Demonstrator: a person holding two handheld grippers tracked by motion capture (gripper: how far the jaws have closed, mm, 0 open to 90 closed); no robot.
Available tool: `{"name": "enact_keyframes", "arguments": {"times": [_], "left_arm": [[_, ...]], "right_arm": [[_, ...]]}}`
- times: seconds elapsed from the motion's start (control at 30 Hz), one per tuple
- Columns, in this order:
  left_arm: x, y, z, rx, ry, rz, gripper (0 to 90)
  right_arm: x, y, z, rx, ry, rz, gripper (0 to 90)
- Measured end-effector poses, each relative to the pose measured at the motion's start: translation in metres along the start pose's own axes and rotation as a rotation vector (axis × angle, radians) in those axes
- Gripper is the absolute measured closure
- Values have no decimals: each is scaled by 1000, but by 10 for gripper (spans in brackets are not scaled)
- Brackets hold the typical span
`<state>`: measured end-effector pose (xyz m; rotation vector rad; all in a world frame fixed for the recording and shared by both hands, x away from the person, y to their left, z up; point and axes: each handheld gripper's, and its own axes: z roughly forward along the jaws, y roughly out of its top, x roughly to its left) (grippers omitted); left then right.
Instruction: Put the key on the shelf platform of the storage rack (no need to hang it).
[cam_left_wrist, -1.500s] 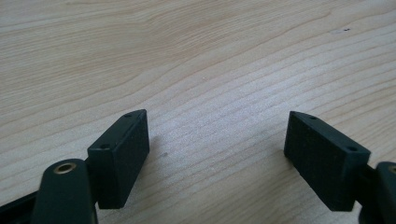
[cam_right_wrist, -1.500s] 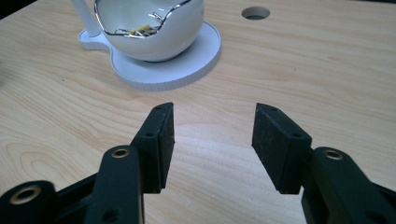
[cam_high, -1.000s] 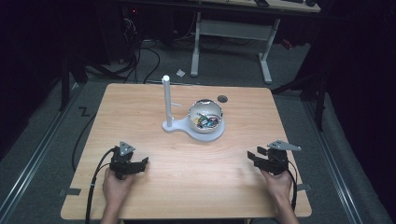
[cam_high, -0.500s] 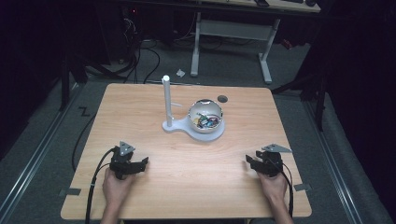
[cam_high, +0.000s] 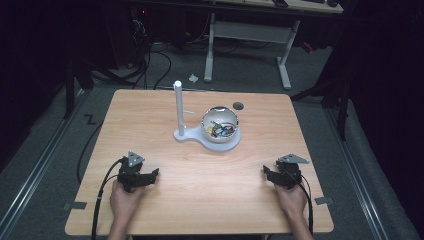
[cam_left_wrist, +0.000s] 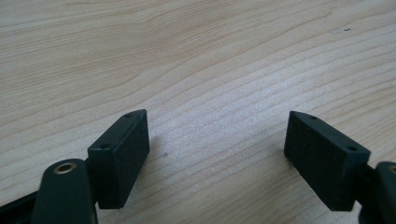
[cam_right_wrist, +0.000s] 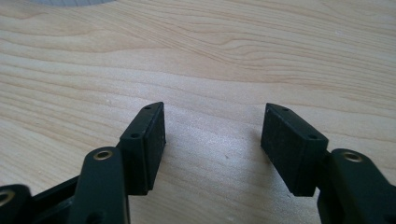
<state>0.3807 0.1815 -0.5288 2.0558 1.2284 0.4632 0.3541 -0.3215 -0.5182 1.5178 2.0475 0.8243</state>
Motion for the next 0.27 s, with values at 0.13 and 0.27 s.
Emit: {"name": "enact_keyframes", "arguments": {"times": [0.13, 0.27], "left_arm": [[0, 0, 0, 0, 0, 0, 227], [0, 0, 0, 0, 0, 0, 227]], "right_arm": [[0, 0, 0, 0, -1, 1, 398], [0, 0, 0, 1, -2, 2, 396]]}}
